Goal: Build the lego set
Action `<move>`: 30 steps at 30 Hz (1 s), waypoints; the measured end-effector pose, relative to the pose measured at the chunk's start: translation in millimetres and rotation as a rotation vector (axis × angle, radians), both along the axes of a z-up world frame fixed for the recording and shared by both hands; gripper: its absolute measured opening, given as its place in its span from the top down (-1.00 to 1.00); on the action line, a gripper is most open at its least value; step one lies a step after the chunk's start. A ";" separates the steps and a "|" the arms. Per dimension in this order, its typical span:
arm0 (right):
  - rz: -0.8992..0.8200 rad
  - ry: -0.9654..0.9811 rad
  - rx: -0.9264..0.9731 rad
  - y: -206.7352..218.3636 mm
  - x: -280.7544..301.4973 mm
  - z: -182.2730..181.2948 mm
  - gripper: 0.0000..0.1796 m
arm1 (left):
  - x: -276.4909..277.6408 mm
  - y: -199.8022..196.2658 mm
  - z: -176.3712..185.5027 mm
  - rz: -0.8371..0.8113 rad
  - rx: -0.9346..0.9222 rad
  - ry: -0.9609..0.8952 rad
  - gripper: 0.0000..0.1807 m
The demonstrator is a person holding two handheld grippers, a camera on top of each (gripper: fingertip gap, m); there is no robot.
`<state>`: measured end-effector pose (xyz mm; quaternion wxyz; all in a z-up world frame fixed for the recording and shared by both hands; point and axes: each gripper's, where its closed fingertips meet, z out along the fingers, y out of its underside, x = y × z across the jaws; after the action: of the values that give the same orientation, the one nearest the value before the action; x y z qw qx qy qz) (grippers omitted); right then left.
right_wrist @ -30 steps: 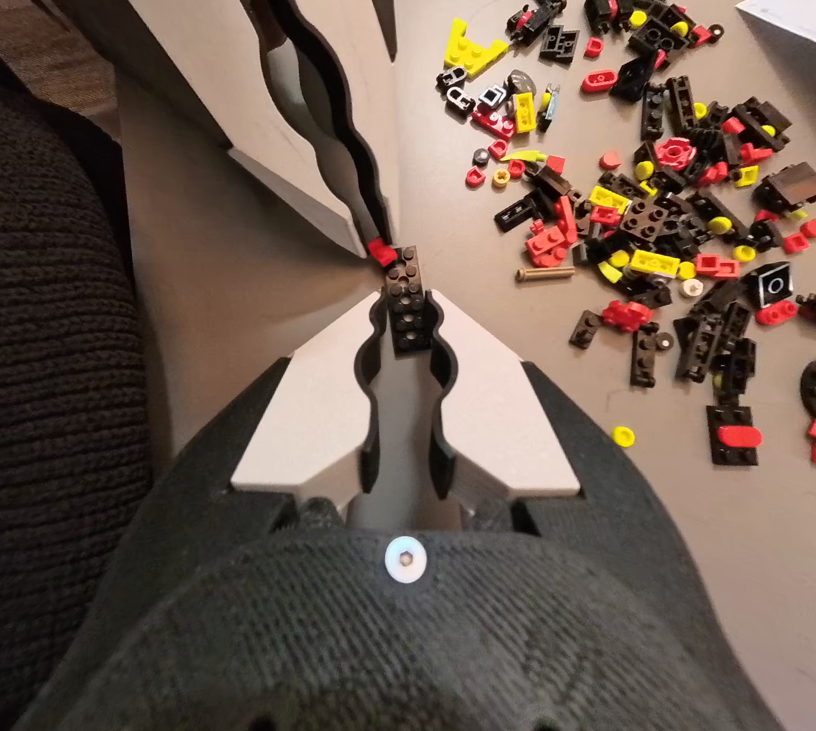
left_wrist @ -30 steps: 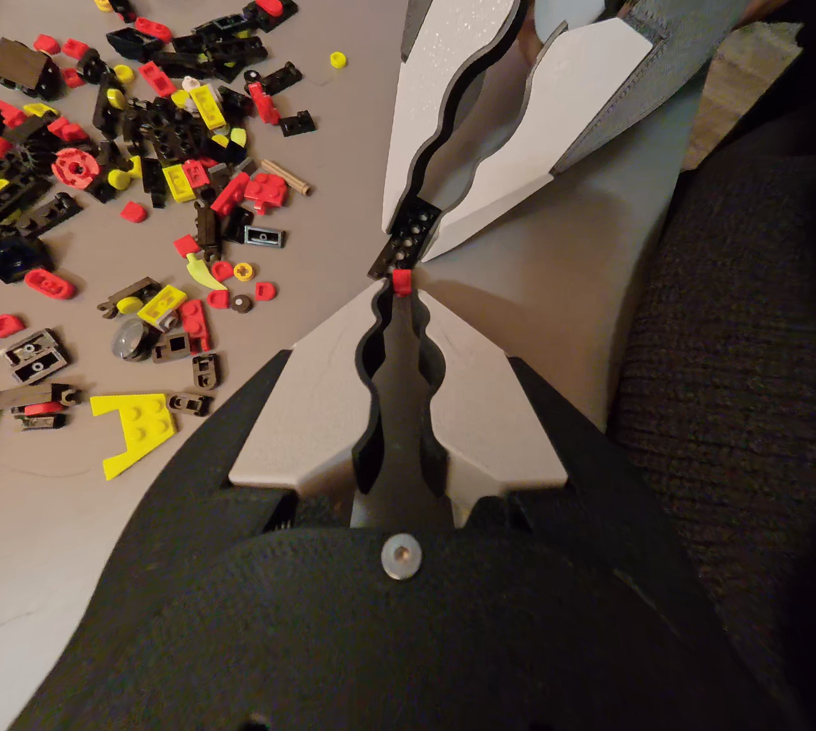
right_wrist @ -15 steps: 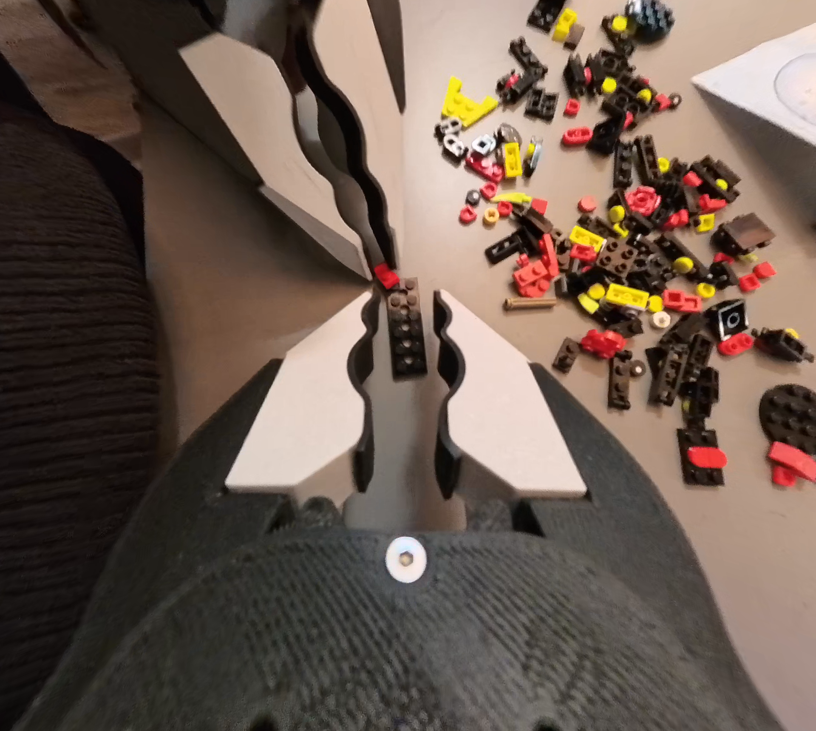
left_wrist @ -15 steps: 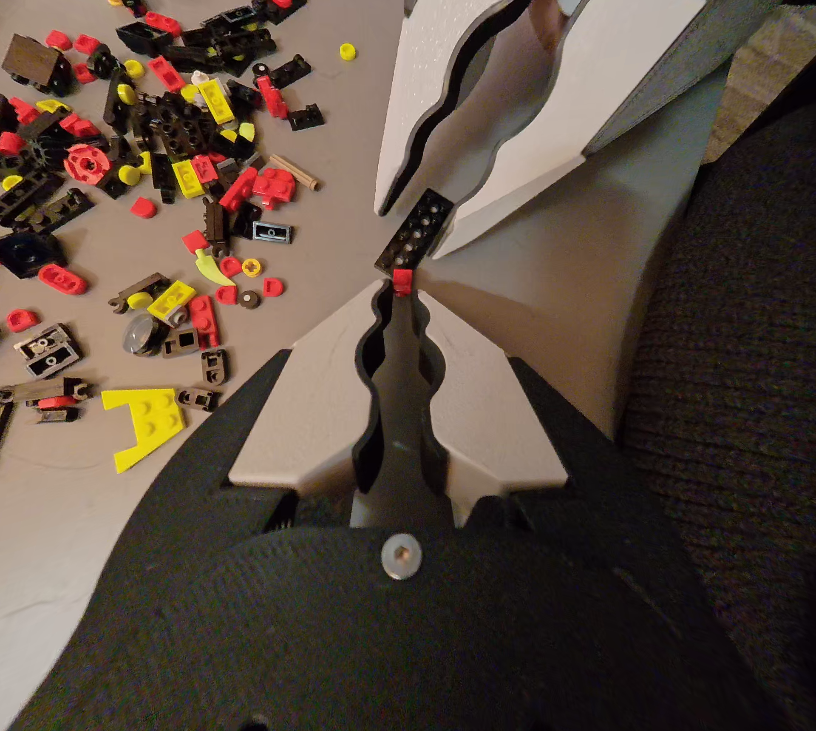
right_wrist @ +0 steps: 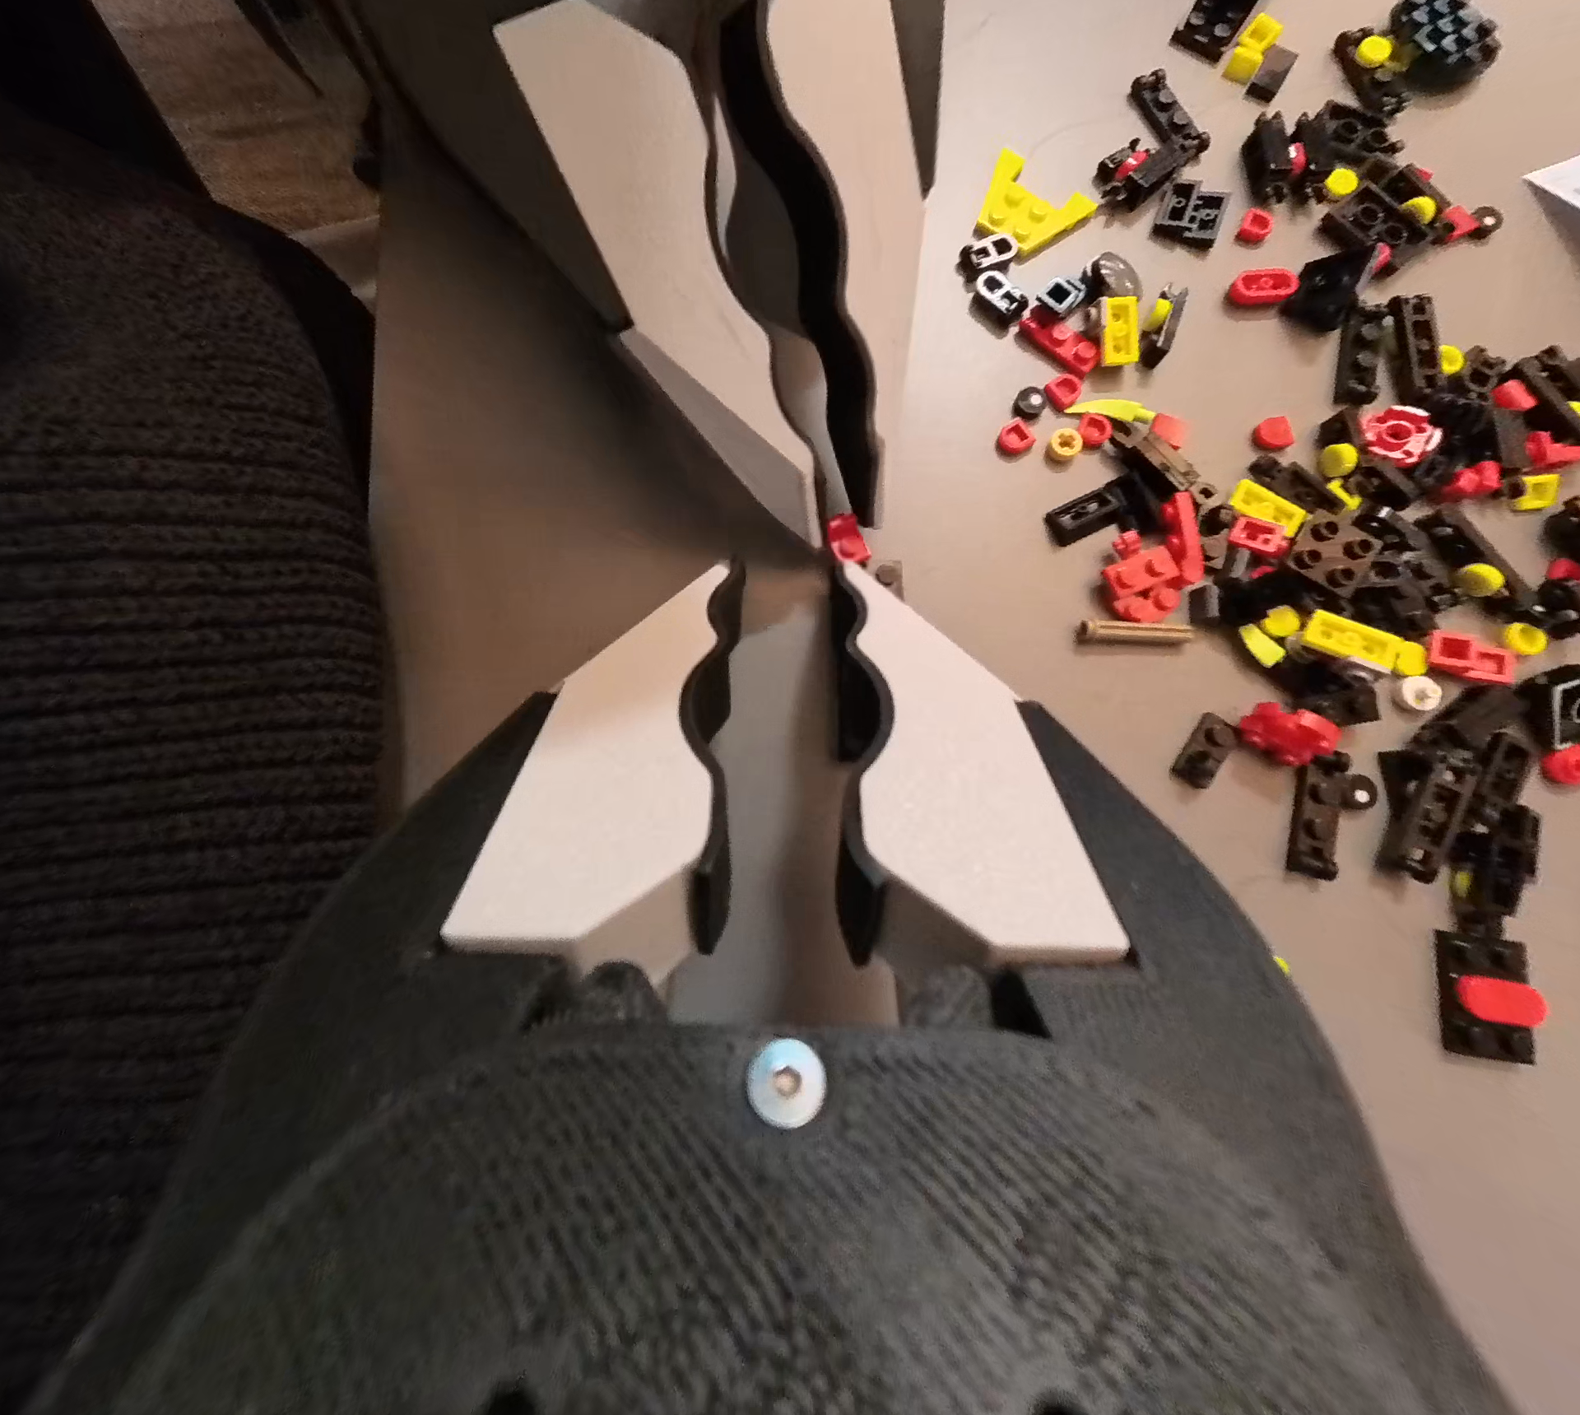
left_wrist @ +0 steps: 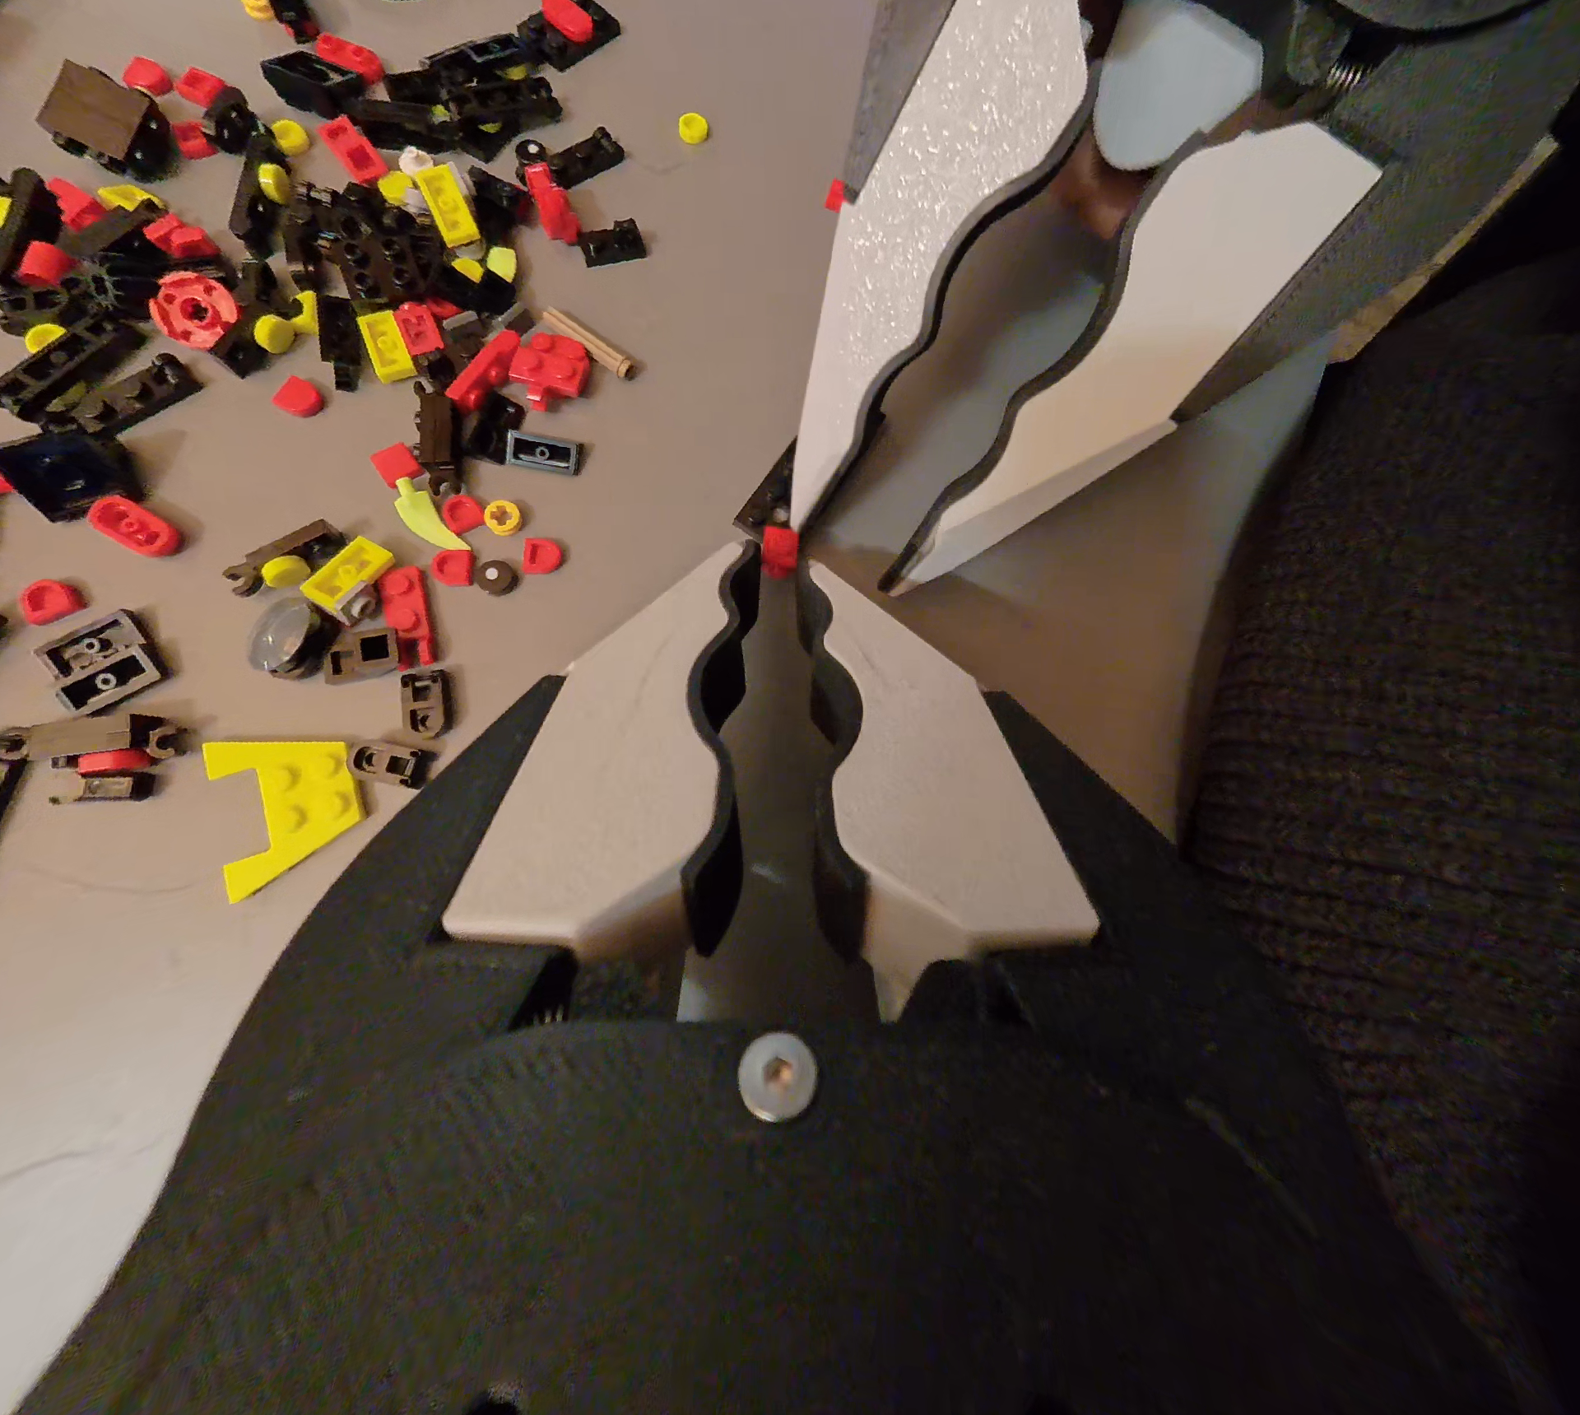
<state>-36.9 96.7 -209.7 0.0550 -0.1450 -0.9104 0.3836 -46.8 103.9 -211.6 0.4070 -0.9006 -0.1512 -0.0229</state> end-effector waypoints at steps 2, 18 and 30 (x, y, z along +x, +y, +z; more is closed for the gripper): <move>0.010 0.002 0.003 -1.1 1.6 -0.2 0.81 | -0.7 0.0 1.7 0.005 0.010 -0.005 0.94; -0.011 0.002 -0.010 3.5 -2.3 2.0 0.81 | -5.2 -4.9 3.2 0.029 0.032 -0.059 0.95; -0.039 -0.004 -0.007 11.2 -8.3 1.0 0.81 | 0.0 -6.7 3.4 0.020 0.053 -0.161 0.94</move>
<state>-45.2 107.9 -208.7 0.0604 -0.1638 -0.9061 0.3853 -46.9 97.2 -208.2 0.4176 -0.8830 -0.1918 -0.0954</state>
